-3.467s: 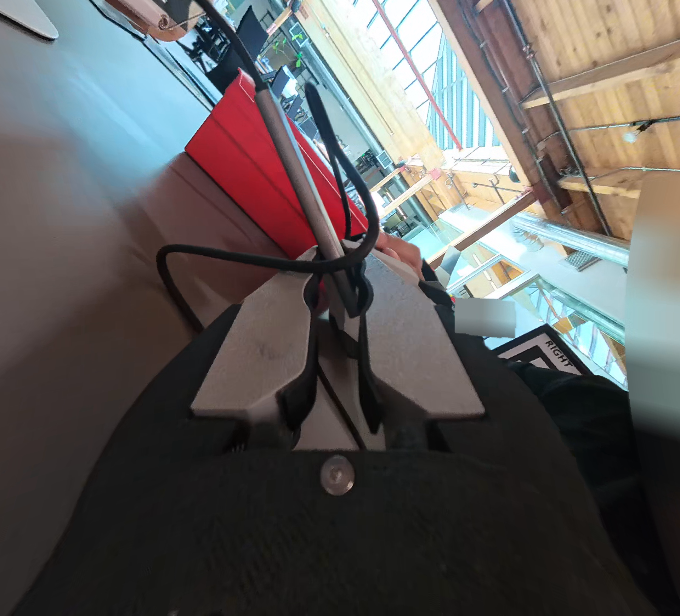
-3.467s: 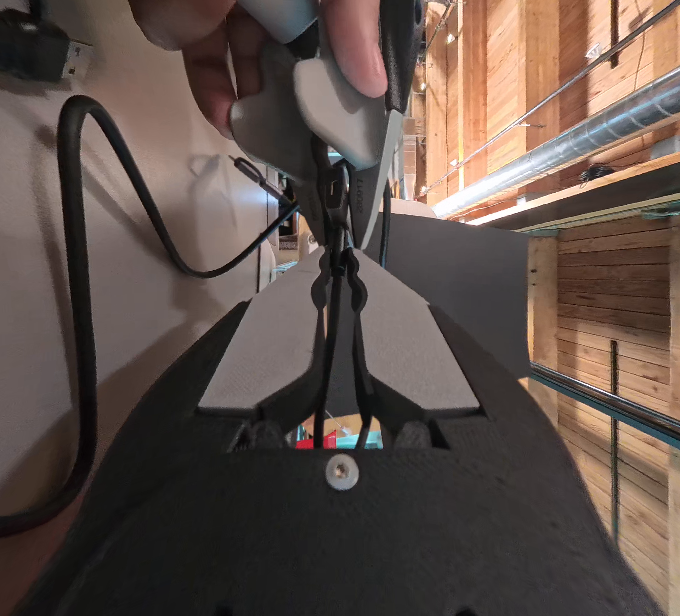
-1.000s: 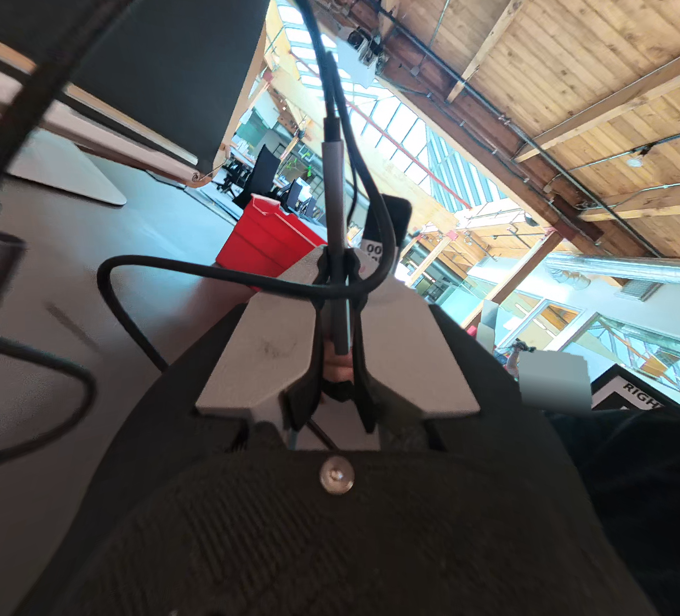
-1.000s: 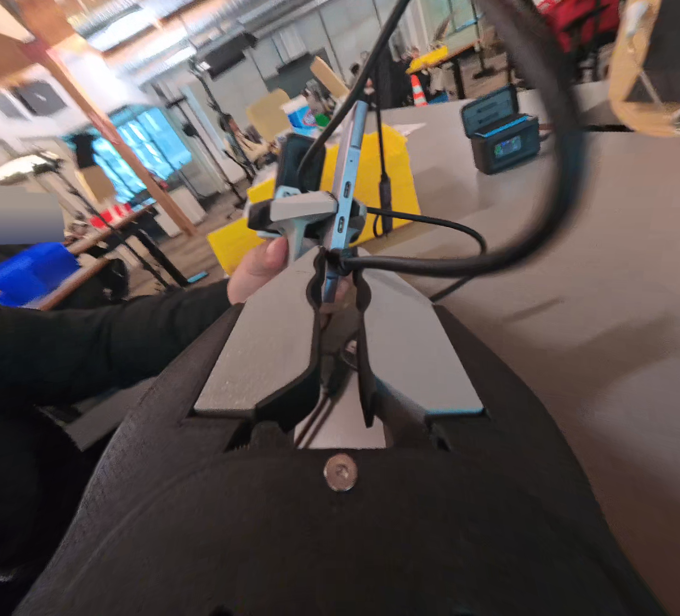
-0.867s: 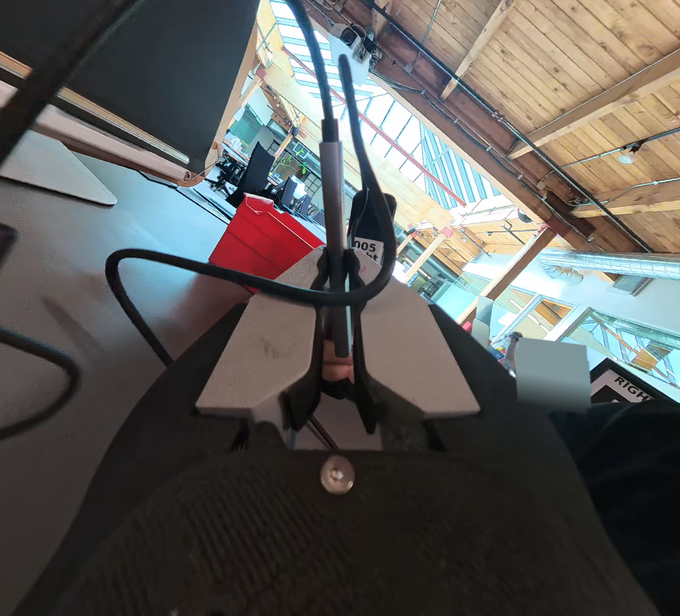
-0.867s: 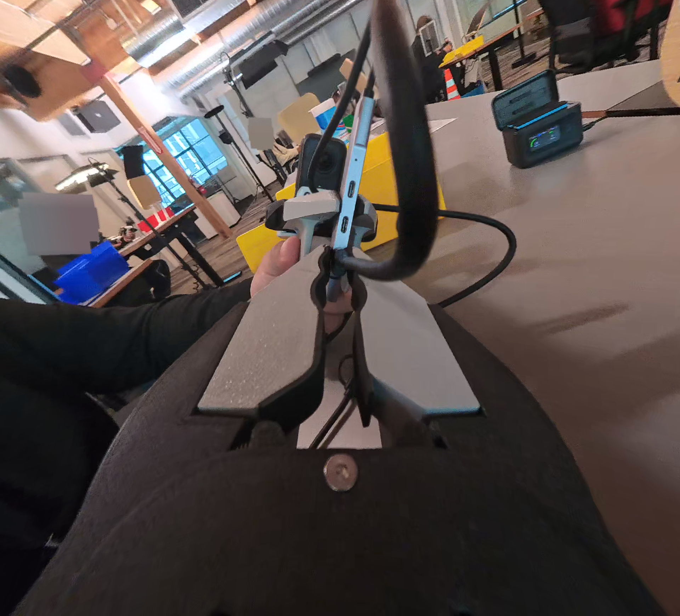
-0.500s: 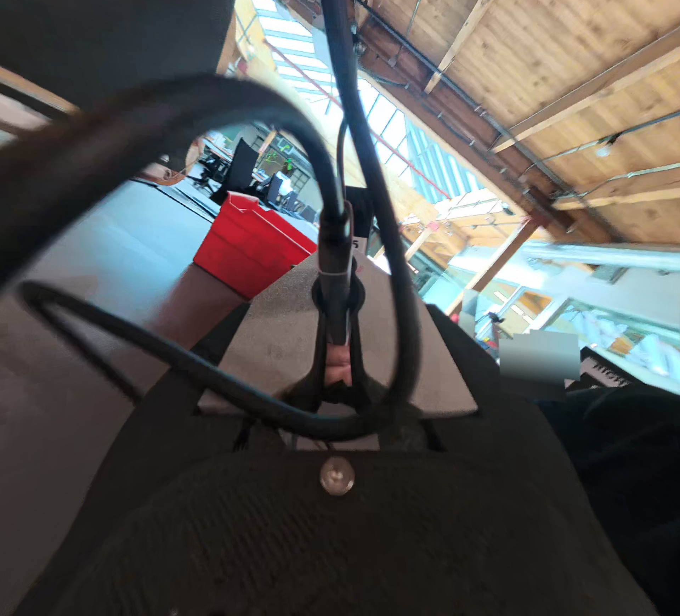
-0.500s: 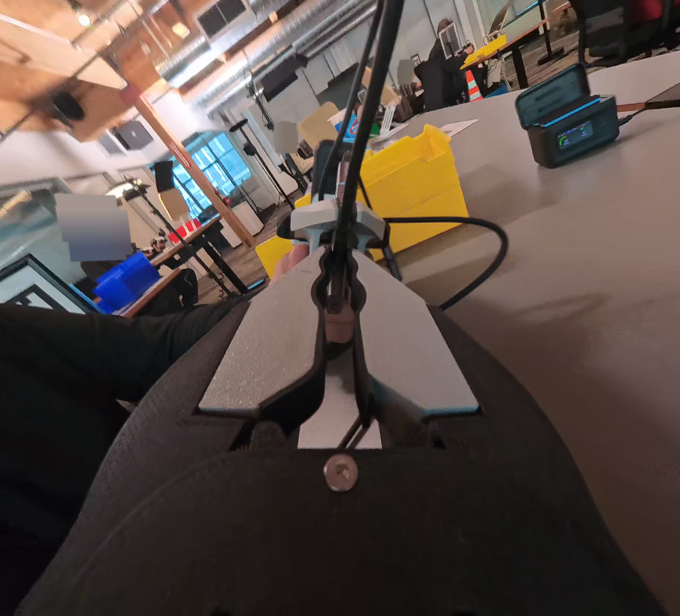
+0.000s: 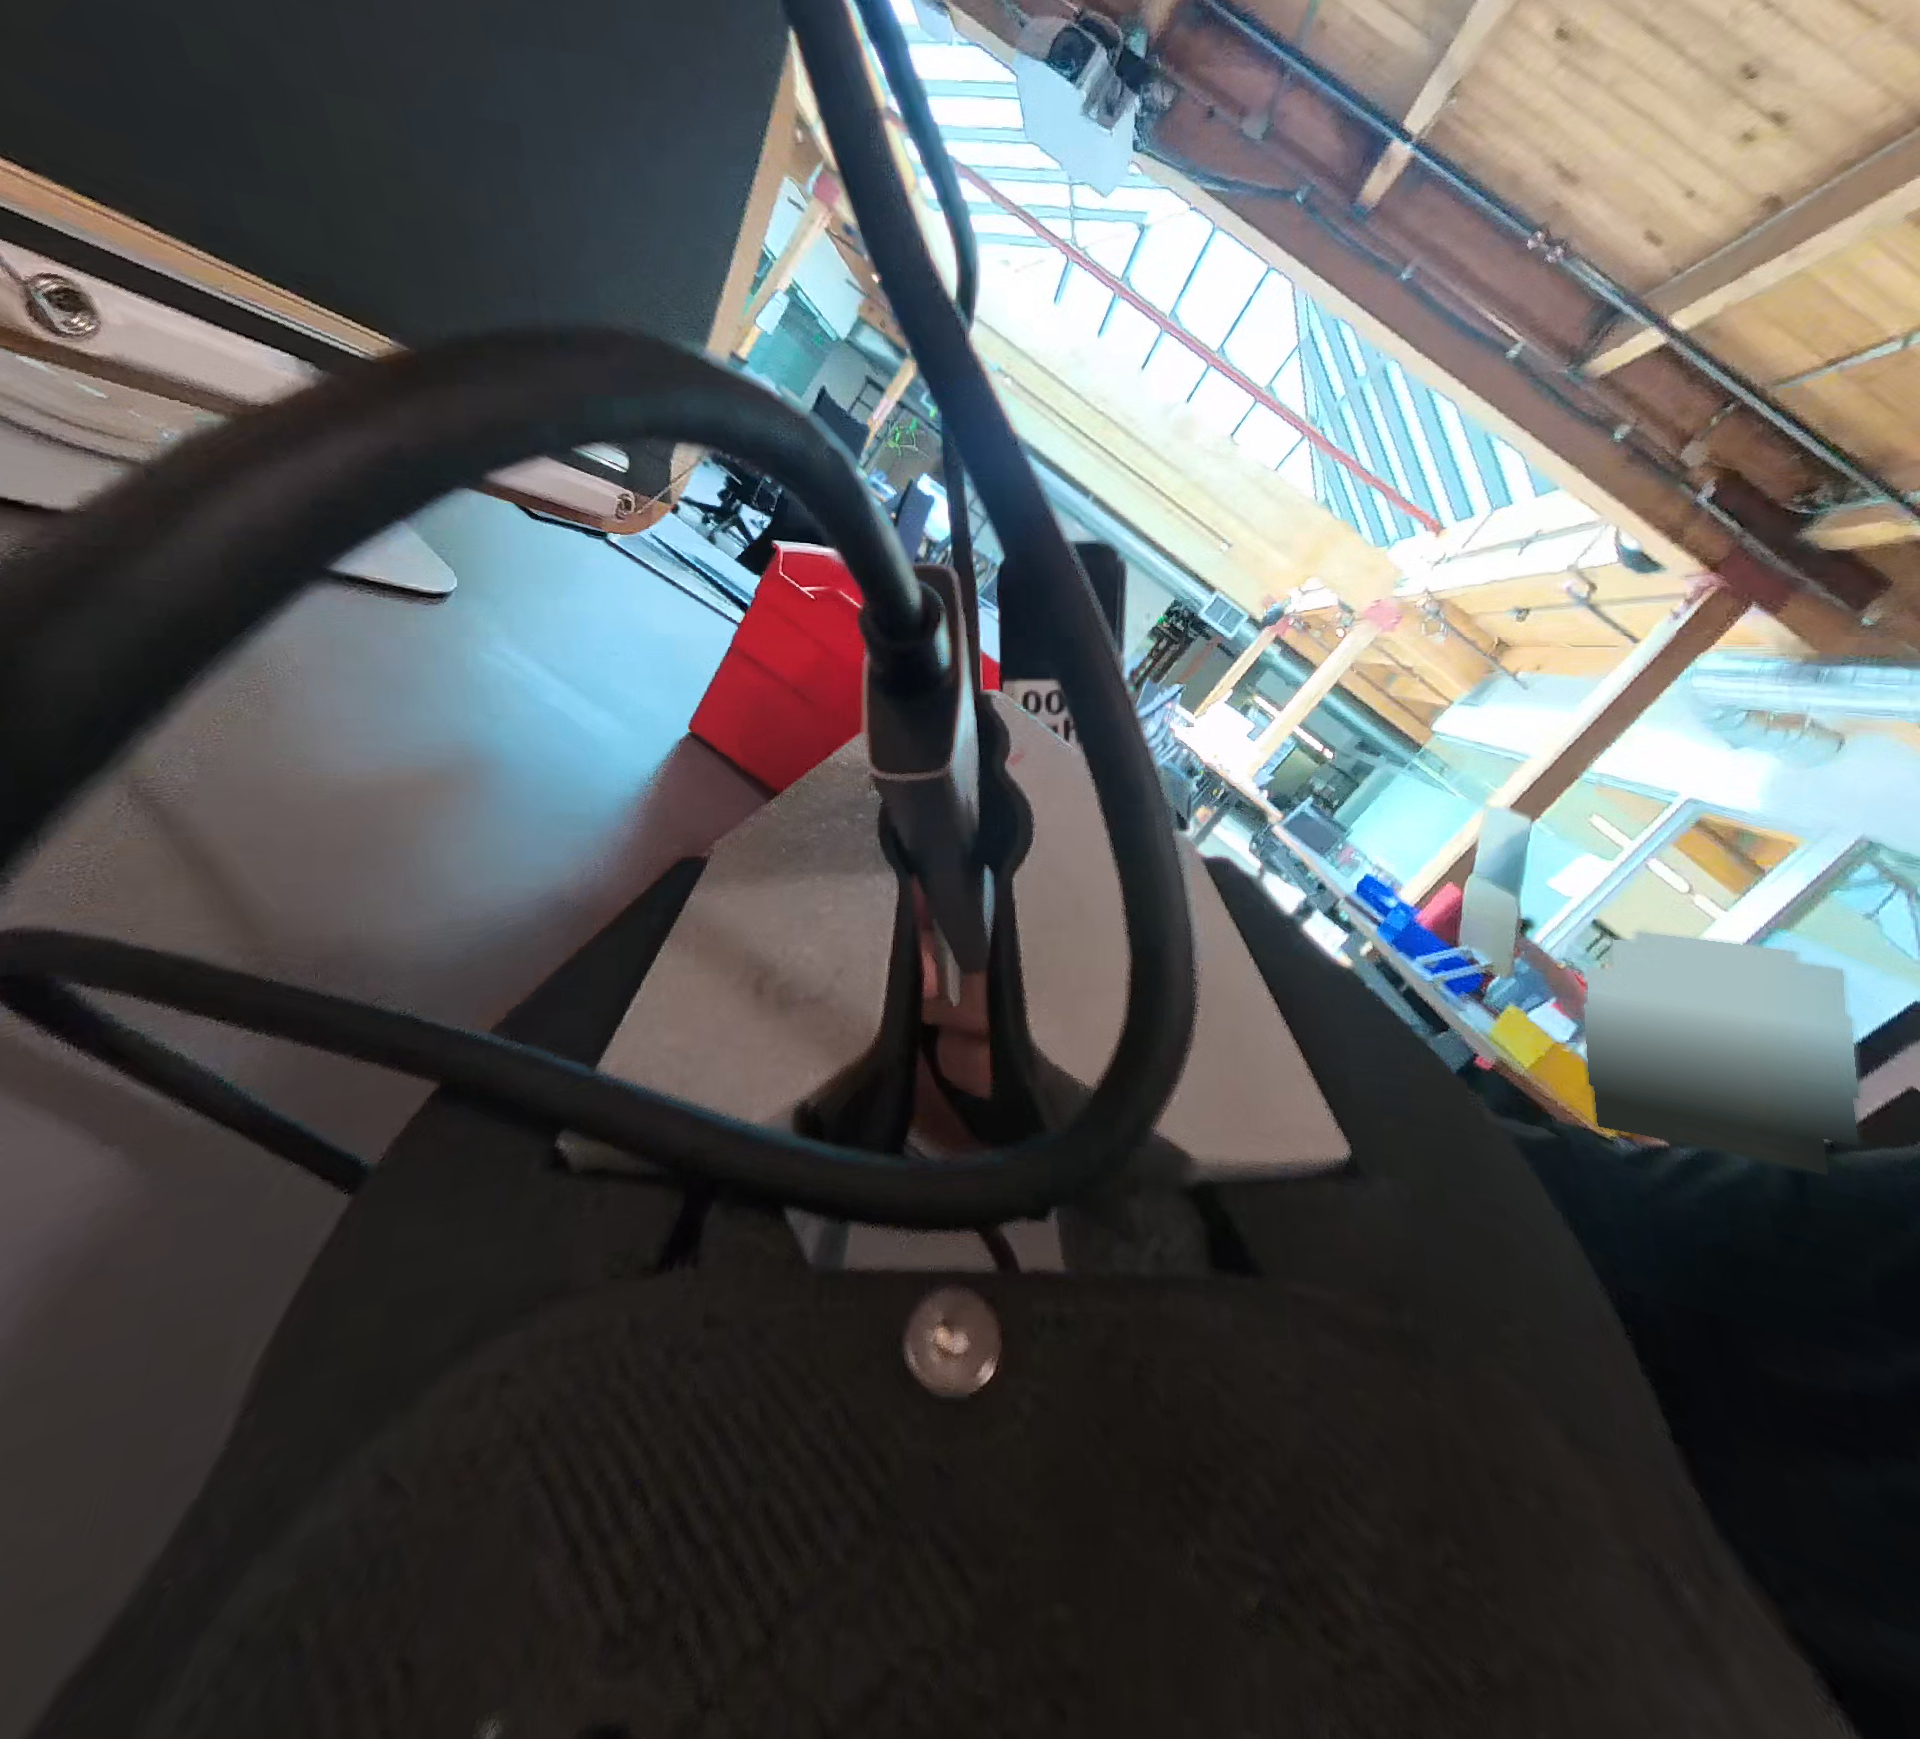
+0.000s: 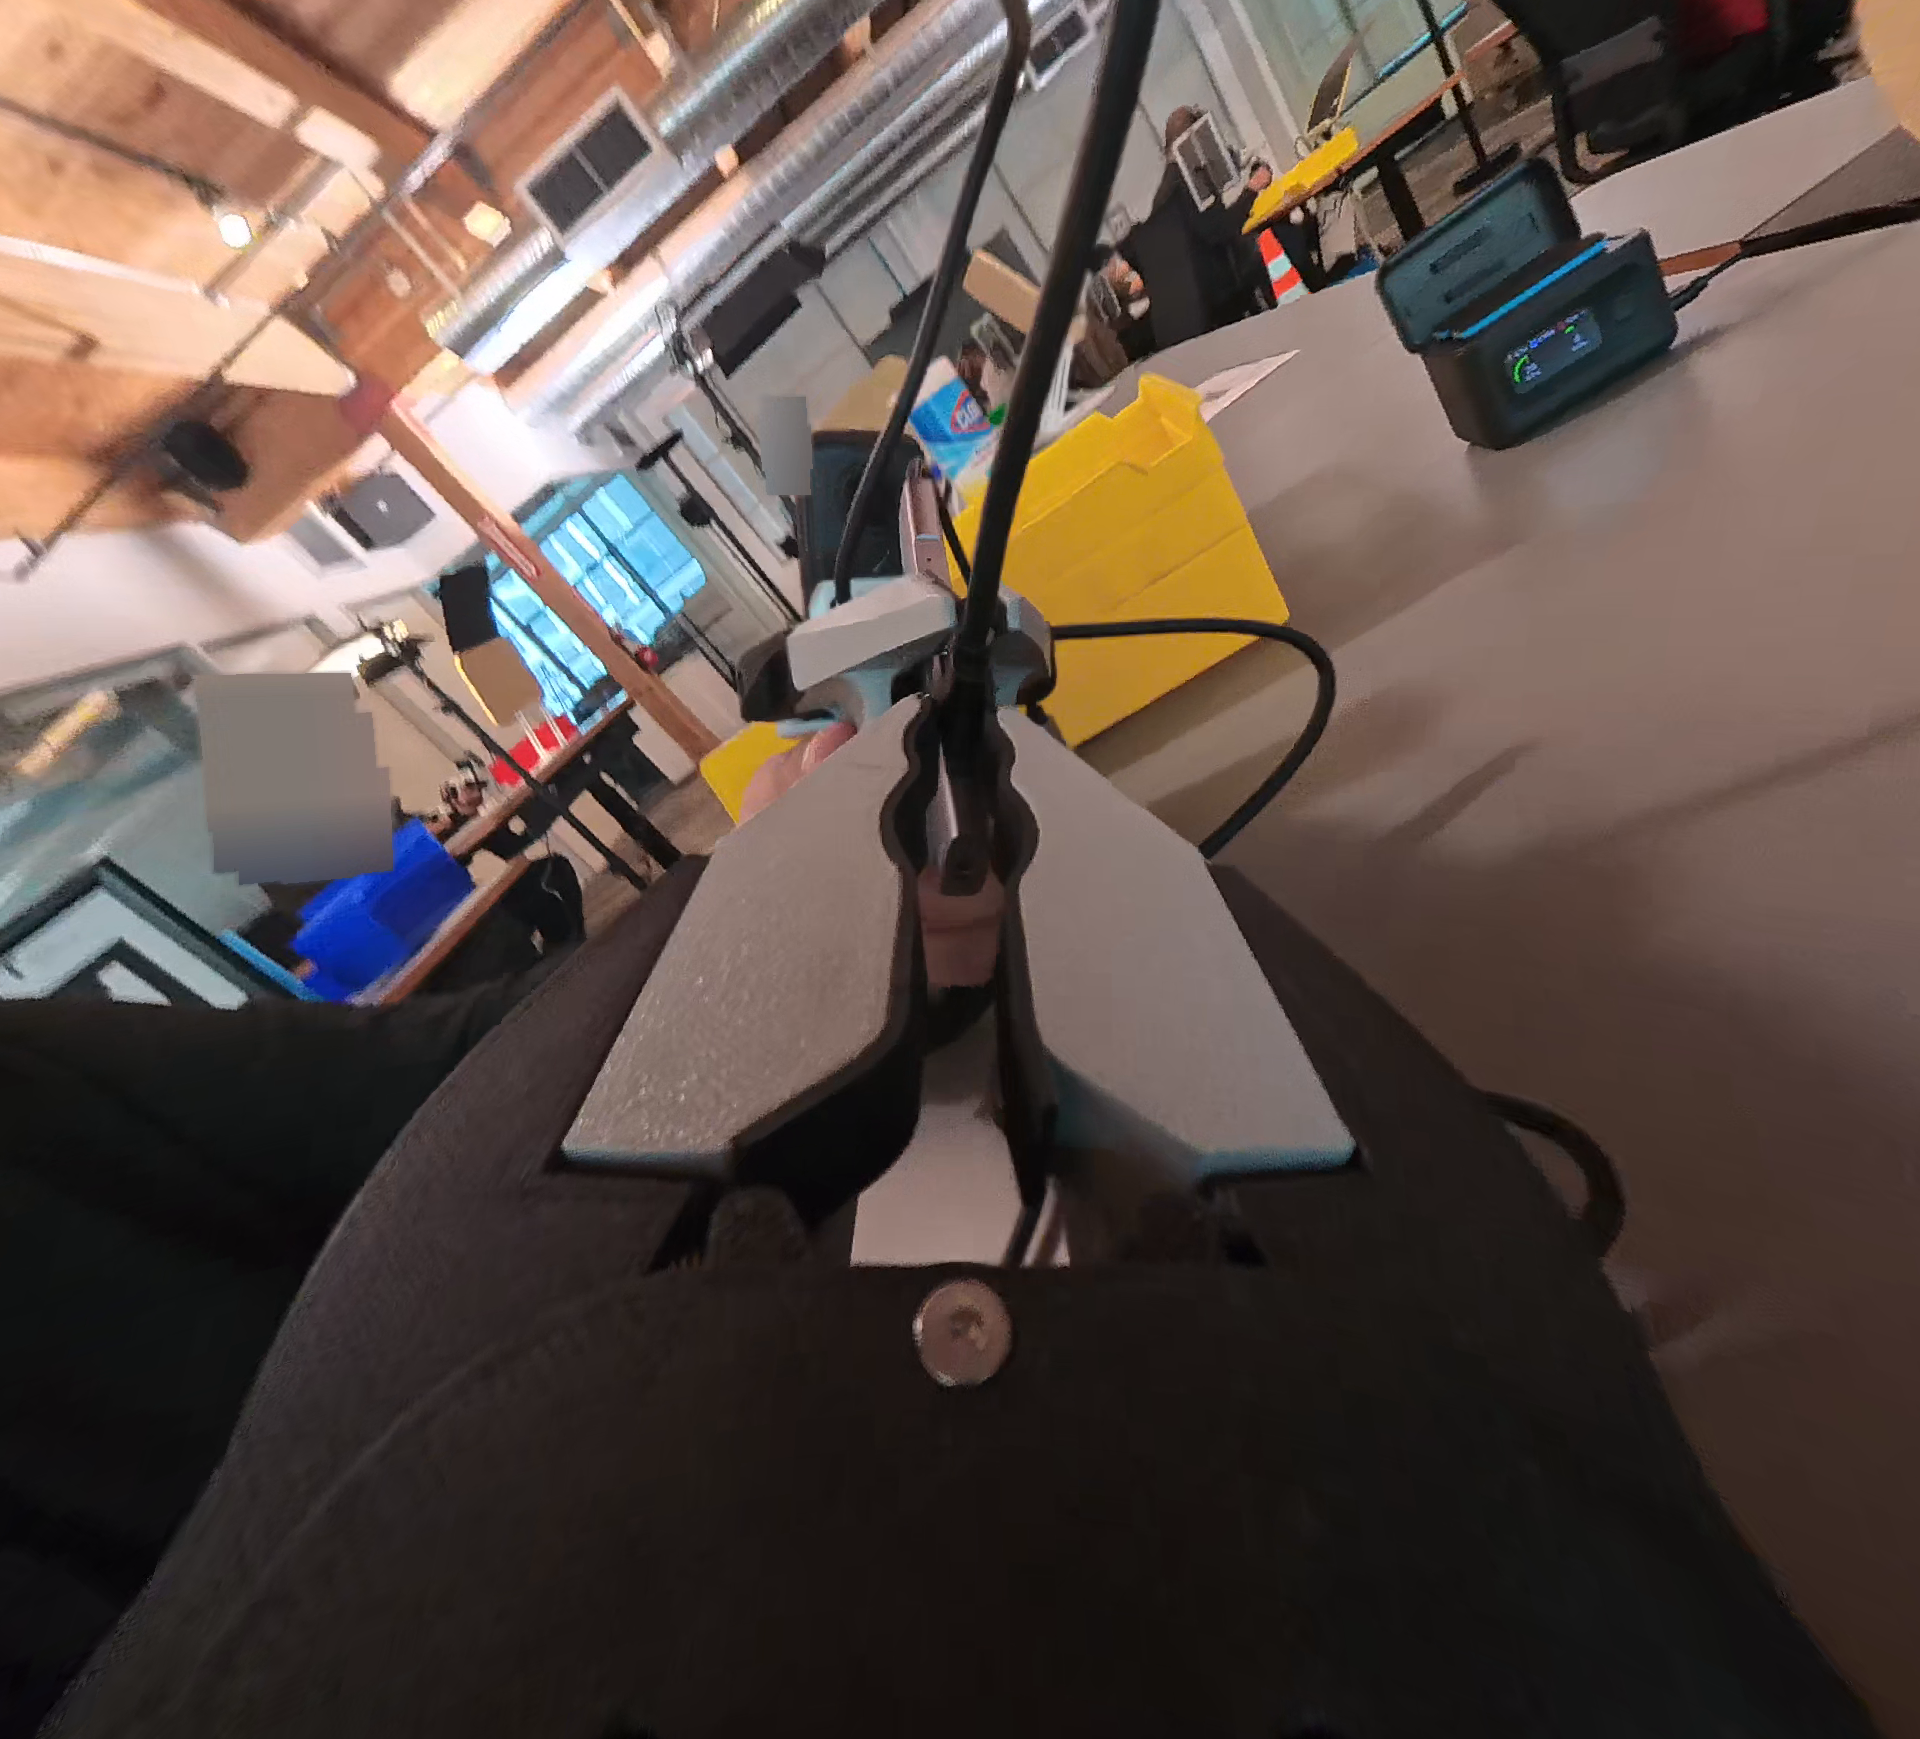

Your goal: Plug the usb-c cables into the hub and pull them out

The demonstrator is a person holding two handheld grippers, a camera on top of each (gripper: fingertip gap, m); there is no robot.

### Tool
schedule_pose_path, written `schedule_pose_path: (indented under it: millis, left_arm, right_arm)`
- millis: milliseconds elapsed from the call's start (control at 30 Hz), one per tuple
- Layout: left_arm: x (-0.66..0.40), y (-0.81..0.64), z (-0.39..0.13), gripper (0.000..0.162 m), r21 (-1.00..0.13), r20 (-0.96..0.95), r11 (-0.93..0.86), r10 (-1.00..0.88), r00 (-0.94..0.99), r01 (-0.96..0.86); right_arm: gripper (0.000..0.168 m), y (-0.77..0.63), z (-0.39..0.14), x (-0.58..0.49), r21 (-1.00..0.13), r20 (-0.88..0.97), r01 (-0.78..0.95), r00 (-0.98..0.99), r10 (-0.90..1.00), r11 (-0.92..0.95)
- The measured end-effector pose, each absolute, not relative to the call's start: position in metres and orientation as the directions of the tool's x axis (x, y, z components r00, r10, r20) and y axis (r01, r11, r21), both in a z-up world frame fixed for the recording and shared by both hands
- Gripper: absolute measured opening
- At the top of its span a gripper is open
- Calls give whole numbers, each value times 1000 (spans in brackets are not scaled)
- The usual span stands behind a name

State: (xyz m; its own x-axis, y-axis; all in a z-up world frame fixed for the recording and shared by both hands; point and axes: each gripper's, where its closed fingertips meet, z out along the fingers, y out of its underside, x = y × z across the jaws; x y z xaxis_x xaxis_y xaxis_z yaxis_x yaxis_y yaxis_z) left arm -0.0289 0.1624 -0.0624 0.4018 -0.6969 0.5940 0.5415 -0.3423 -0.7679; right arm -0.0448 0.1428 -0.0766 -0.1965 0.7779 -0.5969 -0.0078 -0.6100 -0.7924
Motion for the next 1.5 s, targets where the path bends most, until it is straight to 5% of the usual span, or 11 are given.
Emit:
schedule_pose_path:
  millis: [600, 867, 1500]
  left_arm:
    - [-62, 165, -43, 4, -653, 627, -193, -680, 379, 733]
    - [-59, 159, -38, 5, -672, 619, -275, -718, 318, 687]
    - [-41, 147, -40, 6, -745, 563, -304, -764, 315, 594]
  right_arm:
    - [0, 158, -51, -68, -542, -733, -358, -241, 636, -760]
    - [4, 148, -50, -66, -792, -562, -181, -155, 812, -583]
    - [4, 140, -57, -35, -817, -552, -19, -269, 790, -577]
